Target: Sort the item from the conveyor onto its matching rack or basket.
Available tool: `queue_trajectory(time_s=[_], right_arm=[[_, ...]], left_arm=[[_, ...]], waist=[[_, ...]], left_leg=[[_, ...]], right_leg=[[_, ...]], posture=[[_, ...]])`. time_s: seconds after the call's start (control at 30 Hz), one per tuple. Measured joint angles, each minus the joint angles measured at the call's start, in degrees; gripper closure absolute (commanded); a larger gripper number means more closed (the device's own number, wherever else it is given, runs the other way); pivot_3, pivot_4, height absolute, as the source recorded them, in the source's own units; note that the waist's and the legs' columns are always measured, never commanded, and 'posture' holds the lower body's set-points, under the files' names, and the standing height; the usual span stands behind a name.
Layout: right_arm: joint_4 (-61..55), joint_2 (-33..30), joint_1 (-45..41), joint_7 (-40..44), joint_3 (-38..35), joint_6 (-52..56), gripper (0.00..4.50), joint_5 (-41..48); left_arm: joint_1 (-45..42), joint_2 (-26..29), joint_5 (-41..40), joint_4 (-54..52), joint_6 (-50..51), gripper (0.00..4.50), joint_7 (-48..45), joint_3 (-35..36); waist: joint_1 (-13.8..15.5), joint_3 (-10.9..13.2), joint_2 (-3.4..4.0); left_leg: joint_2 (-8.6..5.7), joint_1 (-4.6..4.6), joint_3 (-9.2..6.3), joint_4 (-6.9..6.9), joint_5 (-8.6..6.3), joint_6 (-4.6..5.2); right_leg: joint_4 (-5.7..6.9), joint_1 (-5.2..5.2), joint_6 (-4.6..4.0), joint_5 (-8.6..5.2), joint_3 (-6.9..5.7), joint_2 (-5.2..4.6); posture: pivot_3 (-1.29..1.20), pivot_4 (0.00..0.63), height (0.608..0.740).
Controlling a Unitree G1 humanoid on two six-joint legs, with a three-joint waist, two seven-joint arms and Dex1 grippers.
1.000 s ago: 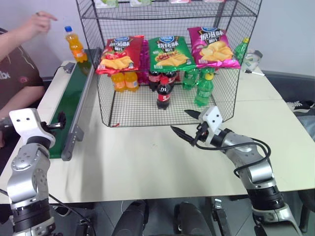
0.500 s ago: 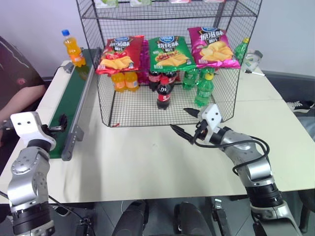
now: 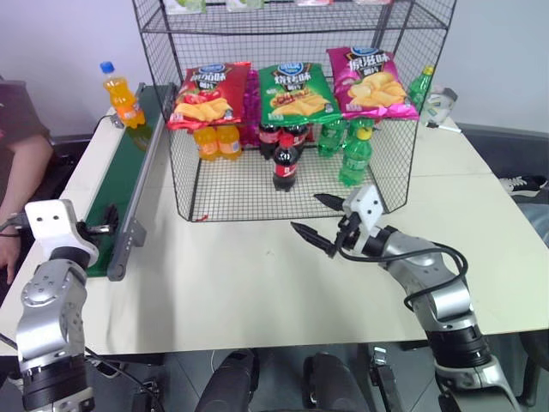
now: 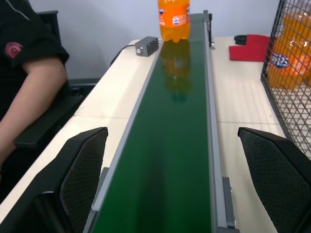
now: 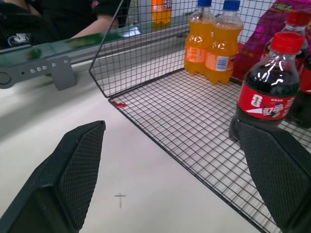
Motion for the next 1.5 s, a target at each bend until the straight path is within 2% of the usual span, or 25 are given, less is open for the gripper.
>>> queue_trajectory(time_s=[1.5], right_arm=[[-0.06, 1.12, -0.79, -0.89, 1.65, -0.8, 0.0, -1.29]], left_arm=[[-0.25, 0.82, 1.79, 1.99, -0.95, 0.01, -1.29, -1.51]], waist=[[-0.02, 0.0, 0.0]], left_leg=[[0.0, 0.0, 0.0, 0.01, 0.0, 0.0]], right_leg=[[0.0, -0.12, 0.0, 0.0, 0.0, 0.0]], posture=[[0.0, 0.15, 0.74]])
